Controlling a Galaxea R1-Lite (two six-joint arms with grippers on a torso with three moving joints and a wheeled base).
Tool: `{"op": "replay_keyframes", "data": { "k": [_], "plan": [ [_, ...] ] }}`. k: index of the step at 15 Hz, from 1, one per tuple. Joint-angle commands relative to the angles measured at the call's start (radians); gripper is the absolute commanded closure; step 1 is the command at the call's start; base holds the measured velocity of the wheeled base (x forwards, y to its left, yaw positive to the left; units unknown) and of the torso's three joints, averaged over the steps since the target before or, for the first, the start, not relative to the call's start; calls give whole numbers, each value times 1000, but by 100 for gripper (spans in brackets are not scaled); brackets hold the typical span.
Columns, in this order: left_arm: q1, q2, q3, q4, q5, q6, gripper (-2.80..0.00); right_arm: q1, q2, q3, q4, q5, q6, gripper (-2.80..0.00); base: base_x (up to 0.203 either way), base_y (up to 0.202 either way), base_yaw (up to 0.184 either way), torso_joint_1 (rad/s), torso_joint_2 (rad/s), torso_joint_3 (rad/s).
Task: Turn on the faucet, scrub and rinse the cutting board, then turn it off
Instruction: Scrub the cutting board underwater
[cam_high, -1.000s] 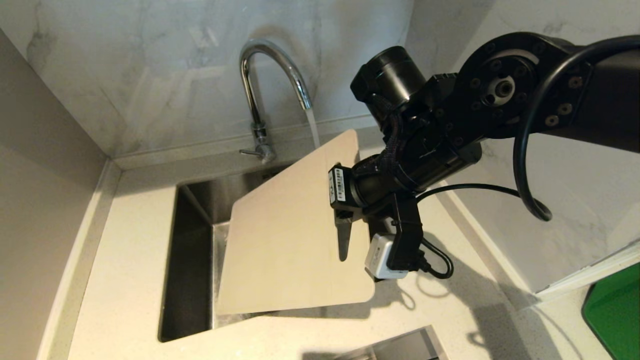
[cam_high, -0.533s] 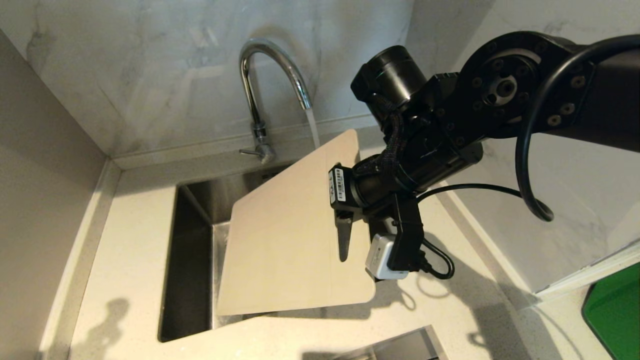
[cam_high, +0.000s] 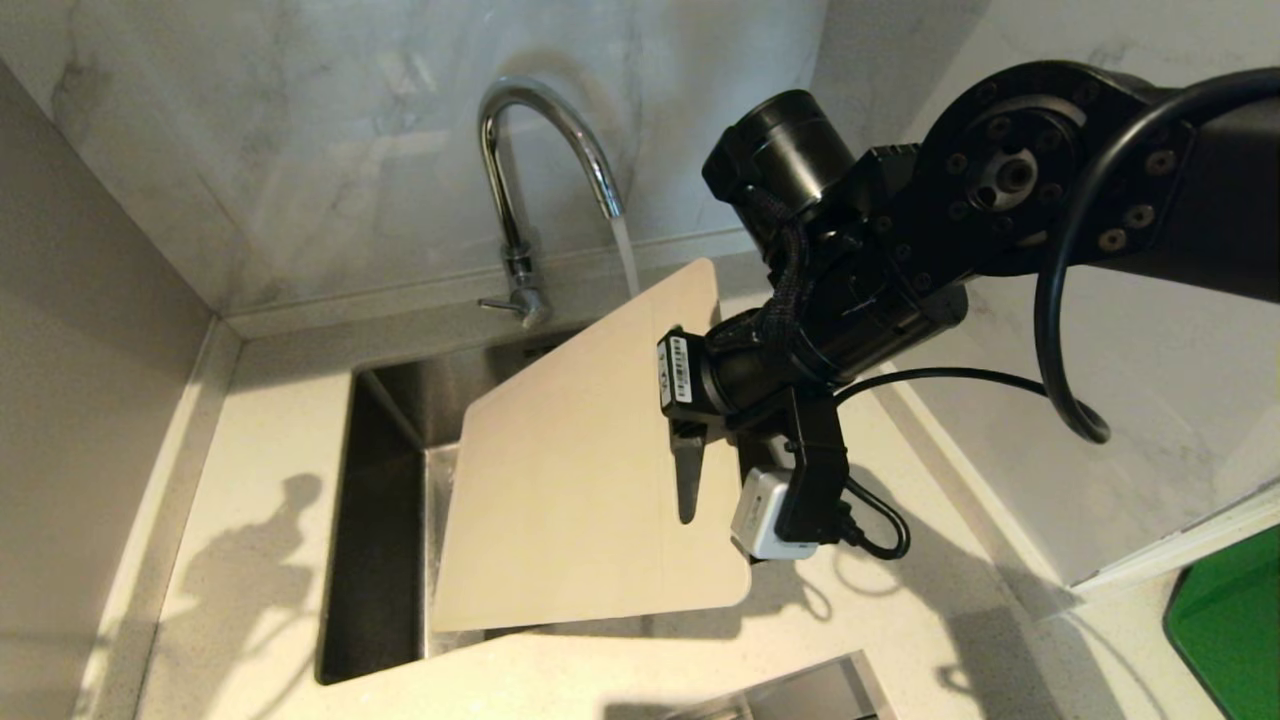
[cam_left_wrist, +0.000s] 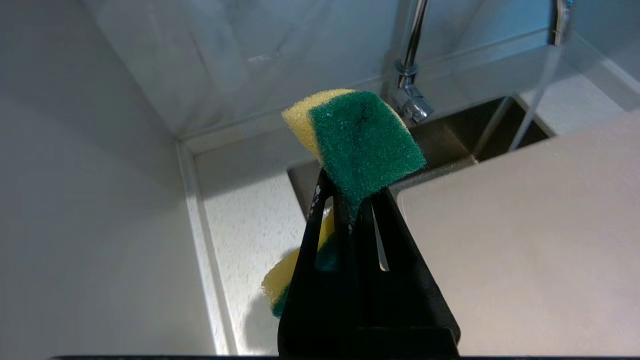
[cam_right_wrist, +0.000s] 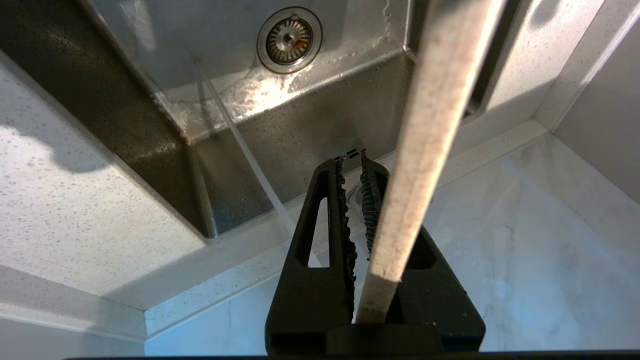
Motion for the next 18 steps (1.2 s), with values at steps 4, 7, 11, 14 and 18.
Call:
{"op": "replay_keyframes", "data": {
  "k": [4,7,11,14,18],
  "plan": [
    [3,317,-138,-79,-4,-8,0,-4,-8,1,5,0,-13,0,0,0,0,0,0,0],
    [1,437,-175,-118,-50,-51,0,-21,-6,0,22,-2,-12,0,0,0,0,0,0,0],
    [-2,540,-209,-206,-70,-154,0,-34,8,-1,25,-6,-11,0,0,0,0,0,0,0],
    [-2,557,-229,-209,-119,-186,0,-56,17,-2,24,-7,-6,0,0,0,0,0,0,0],
    [4,587,-255,-209,-121,-185,0,-80,27,-7,25,-7,-4,0,0,0,0,0,0,0]
  ]
}}
